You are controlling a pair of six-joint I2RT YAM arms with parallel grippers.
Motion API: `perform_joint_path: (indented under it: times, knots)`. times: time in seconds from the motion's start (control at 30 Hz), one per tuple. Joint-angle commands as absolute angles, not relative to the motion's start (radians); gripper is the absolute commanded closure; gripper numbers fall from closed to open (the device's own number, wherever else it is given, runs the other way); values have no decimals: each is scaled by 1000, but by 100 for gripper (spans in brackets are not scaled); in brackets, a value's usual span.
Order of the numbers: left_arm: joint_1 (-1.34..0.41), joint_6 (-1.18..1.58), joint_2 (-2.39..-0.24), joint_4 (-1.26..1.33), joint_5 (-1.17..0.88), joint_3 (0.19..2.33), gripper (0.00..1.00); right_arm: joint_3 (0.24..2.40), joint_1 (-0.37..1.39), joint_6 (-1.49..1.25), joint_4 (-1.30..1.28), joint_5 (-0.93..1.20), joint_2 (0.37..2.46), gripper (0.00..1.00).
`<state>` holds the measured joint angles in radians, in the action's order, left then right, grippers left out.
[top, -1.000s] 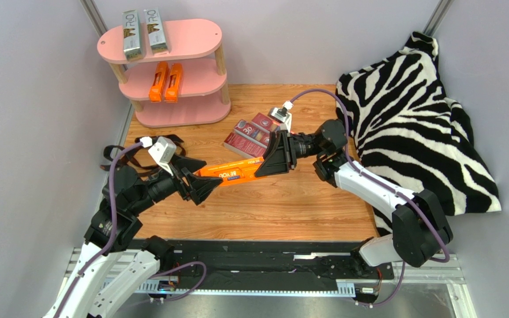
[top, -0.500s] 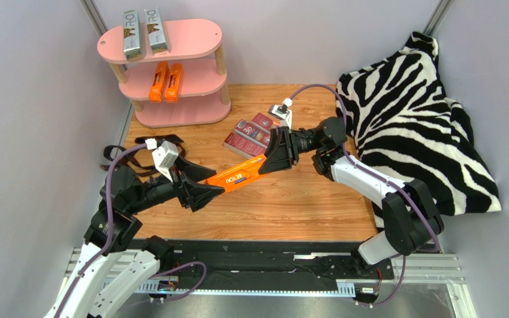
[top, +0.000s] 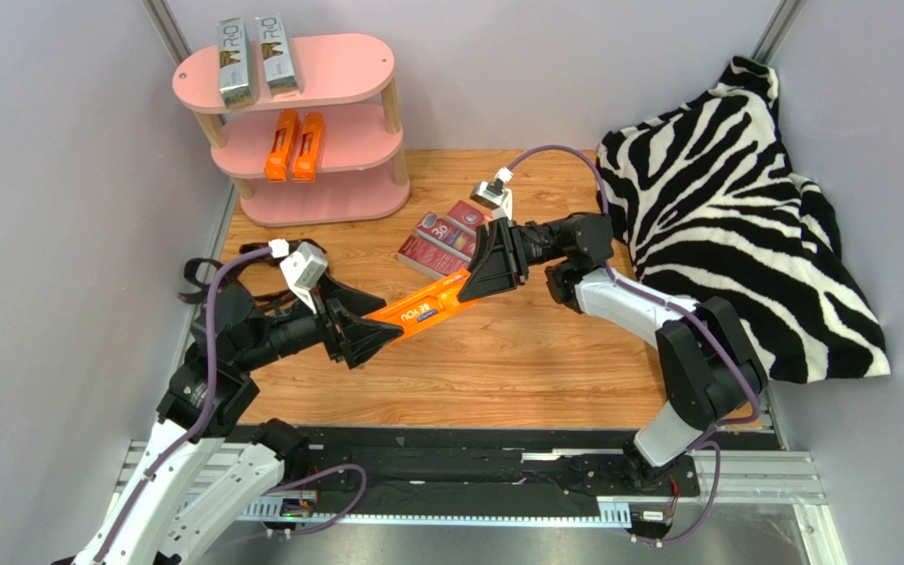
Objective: Place and organize the toothpastes onto the shelf
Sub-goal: Pick up the toothpaste from the center of the board.
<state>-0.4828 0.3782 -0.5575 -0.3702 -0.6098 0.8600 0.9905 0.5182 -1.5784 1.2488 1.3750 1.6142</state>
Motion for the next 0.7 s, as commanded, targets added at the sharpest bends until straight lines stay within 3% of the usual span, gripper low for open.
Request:
perform_joint_path:
  times: [0.0,0.07,0.17,0.23,0.43,0.47,0.57,0.67]
  knots:
    - [-483,368,-551,-387,-520,870,24,1028,511,-1641,1463,1364,1608,64]
    - [-483,374,-548,-387,-511,868,29,1029,508,-1643,1463,1364,1600,64]
    - [-483,399,-551,-361,-549,864,49,1028,500,-1641,1459,1364,1586,64]
    - [-483,417,-561,-315,-600,850,50,1025,495,-1641,1457,1364,1583,64]
    - [-483,448,-603,-276,-693,842,42,1014,486,-1638,1460,1364,1569,64]
    - [-483,434,-606,-285,-689,848,34,1014,485,-1638,1460,1365,1565,64]
    - [-482,422,-612,-322,-667,854,25,1015,477,-1640,1459,1367,1551,64]
    - [-482,417,-611,-333,-663,854,25,1017,469,-1638,1454,1371,1542,64]
